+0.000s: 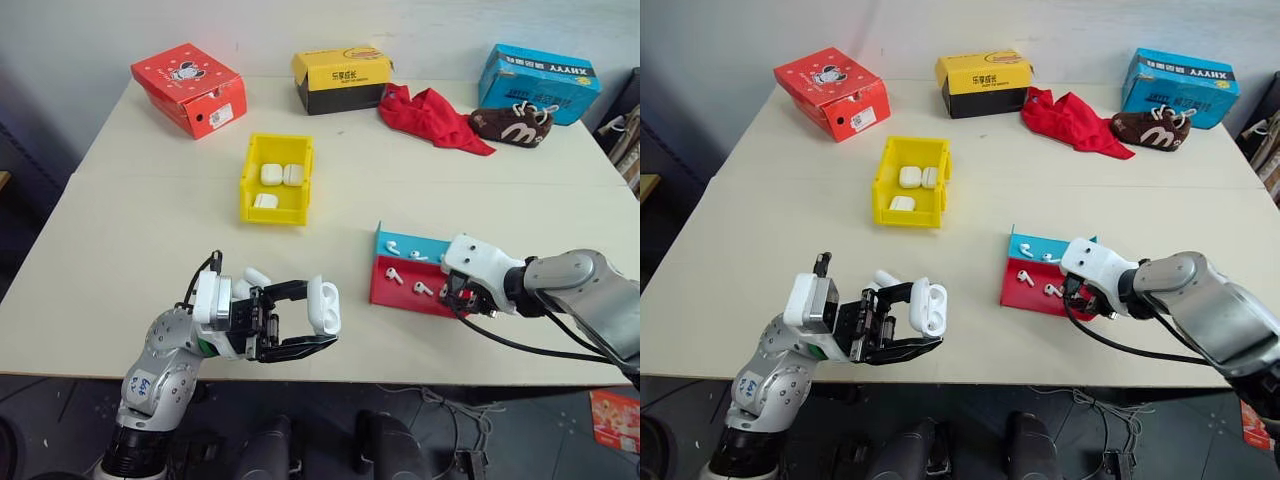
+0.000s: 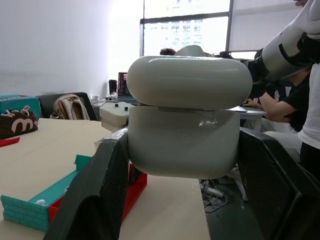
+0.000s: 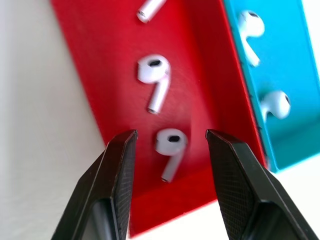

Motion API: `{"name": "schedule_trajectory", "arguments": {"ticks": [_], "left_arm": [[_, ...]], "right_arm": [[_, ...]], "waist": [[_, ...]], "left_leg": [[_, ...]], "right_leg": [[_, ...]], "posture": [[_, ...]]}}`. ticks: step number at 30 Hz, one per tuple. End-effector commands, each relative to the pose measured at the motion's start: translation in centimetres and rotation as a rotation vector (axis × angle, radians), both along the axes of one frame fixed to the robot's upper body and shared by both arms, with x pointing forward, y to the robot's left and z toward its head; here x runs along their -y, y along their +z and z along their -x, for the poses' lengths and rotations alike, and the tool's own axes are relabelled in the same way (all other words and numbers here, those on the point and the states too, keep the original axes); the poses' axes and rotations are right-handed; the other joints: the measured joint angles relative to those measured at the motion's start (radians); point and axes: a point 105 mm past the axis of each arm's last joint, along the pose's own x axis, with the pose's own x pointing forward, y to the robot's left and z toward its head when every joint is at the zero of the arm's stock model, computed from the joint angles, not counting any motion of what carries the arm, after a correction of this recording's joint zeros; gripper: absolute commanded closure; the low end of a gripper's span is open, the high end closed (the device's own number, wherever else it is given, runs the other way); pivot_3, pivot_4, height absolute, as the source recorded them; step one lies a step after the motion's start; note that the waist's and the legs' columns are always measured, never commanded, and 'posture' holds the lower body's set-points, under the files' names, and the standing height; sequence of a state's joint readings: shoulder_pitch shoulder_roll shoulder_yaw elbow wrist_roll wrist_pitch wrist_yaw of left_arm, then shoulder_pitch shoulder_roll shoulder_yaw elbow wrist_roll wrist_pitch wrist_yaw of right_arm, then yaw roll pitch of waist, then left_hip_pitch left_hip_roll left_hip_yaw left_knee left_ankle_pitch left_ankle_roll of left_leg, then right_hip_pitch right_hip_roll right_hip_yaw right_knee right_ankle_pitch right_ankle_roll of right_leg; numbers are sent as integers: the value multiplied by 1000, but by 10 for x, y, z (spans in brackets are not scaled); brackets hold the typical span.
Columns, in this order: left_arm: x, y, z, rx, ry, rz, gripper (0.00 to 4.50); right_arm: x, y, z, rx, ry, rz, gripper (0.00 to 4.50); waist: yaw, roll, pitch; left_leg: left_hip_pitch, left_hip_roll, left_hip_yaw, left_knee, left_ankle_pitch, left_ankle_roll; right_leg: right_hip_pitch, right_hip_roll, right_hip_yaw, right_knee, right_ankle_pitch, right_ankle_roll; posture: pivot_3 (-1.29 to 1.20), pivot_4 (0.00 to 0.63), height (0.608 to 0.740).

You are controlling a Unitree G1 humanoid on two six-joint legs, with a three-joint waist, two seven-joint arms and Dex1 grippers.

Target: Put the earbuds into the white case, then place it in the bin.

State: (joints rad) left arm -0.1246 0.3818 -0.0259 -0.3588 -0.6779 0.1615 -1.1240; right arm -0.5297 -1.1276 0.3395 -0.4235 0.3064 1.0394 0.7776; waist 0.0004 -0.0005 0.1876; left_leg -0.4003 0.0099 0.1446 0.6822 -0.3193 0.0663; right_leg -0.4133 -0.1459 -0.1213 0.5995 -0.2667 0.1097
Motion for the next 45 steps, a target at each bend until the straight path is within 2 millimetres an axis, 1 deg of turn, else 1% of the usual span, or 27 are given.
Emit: {"name": "schedule_trajectory", "arguments": {"ticks": [1, 10, 13, 33, 35, 38, 45], "left_arm": [[3, 7, 9, 46, -21, -5, 1724], [5, 8, 10, 48, -22, -12, 1724], [5, 8, 10, 46, -22, -12, 1724], [4, 9, 9, 42, -17, -17, 1724], [4, 9, 9, 42, -18, -18, 1724], [4, 9, 9, 41, -19, -19, 1724], [3, 9, 9, 43, -21, -20, 1724]], "right_arm": [[-1, 2, -2, 1, 2, 33, 2302], [-8, -4, -3, -50, -17, 35, 2302], [-6, -6, -2, -69, -28, 43, 2302], [-2, -11, -3, -91, -36, 58, 2302], [-2, -11, -3, -90, -37, 61, 2691], [-1, -11, -3, -89, -40, 64, 3592], [0, -10, -3, -87, -39, 66, 3592]], "waist": [[-2, 0, 0], [-3, 0, 0], [-3, 0, 0], [-3, 0, 0], [-2, 0, 0], [-2, 0, 0], [-2, 0, 0]], "left_leg": [[0, 0, 0, 0, 0, 0], [0, 0, 0, 0, 0, -1], [0, 1, 0, 0, -2, -4], [0, 1, 0, 0, -3, -5], [0, 1, 0, 0, -3, -5], [0, 1, 0, 0, -3, -5], [-1, 1, 0, 0, -3, -6]], "right_leg": [[0, 0, 0, 0, 0, 0], [0, 0, 0, 0, 0, 0], [0, 0, -1, 0, 0, 0], [0, 0, -2, 0, 0, 0], [0, 0, -2, 0, 0, 0], [0, 0, -2, 0, 0, 0], [0, 0, -2, -1, 0, 0]], "posture": [[0, 150, 740], [0, 150, 740], [0, 150, 740], [0, 150, 740], [0, 150, 740], [0, 150, 740], [0, 150, 740]]}}
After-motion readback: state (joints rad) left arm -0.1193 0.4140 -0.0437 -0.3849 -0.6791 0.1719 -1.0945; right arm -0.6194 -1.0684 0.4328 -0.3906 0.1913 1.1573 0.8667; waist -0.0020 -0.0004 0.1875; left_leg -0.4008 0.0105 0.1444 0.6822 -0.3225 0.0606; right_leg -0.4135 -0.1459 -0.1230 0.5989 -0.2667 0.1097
